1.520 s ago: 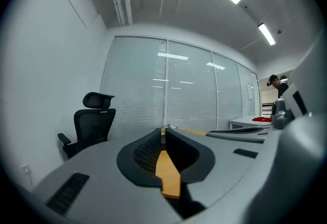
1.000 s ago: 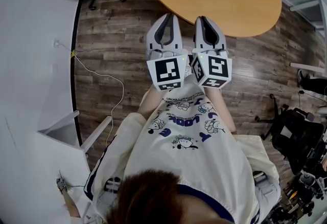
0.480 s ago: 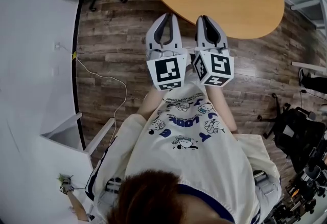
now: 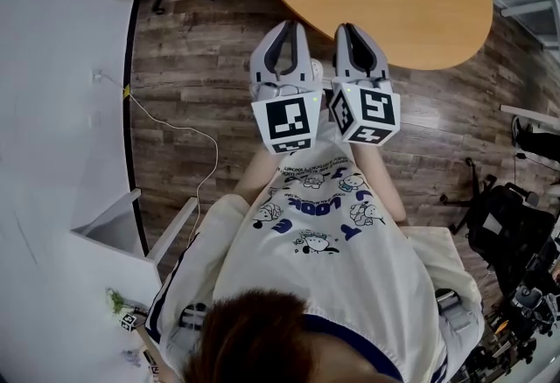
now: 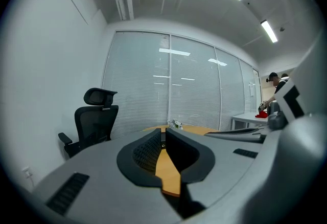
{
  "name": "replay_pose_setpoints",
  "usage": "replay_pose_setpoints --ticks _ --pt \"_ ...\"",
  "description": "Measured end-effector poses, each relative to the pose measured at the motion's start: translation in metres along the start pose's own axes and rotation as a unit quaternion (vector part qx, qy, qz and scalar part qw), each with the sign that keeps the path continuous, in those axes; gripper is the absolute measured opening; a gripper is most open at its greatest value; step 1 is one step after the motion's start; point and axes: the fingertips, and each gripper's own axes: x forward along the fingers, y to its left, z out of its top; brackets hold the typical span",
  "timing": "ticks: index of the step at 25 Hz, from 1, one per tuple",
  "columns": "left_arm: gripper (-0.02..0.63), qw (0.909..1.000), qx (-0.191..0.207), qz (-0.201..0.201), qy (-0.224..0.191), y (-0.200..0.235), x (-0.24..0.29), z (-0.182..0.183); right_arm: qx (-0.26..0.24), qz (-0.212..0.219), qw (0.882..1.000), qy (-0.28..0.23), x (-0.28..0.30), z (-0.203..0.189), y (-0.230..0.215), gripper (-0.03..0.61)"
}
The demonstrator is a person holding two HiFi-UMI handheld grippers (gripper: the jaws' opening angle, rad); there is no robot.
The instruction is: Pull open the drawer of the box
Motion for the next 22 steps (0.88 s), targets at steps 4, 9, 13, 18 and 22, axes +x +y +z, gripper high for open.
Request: replay_pose_setpoints --ticks 4,9,13,18,22 --pt "0.035 1.0 -0.001 0.006 0.003 0.009 0.014 -0.002 -0.001 0.006 1.0 0.003 0.02 0.001 -0.001 0.044" --pt "0.035 0.9997 0.0 0.022 0.009 0.022 0.042 -0.004 0.001 0.013 1.0 0.009 0.054 0.003 -0.013 0.044" --pt "0.035 0.9994 0.0 0.032 0.012 0.031 0.067 -0.004 0.004 0.015 1.0 0.012 0.081 0.006 -0.025 0.044" --pt "0.035 0.9991 -0.001 0.038 0.019 0.036 0.104 -0.002 0.004 0.02 1.0 0.021 0.115 0.012 -0.039 0.044" --pt "0.035 0.999 -0.001 0.039 0.024 0.037 0.136 0.0 0.004 0.027 0.999 0.025 0.142 0.018 -0.05 0.044"
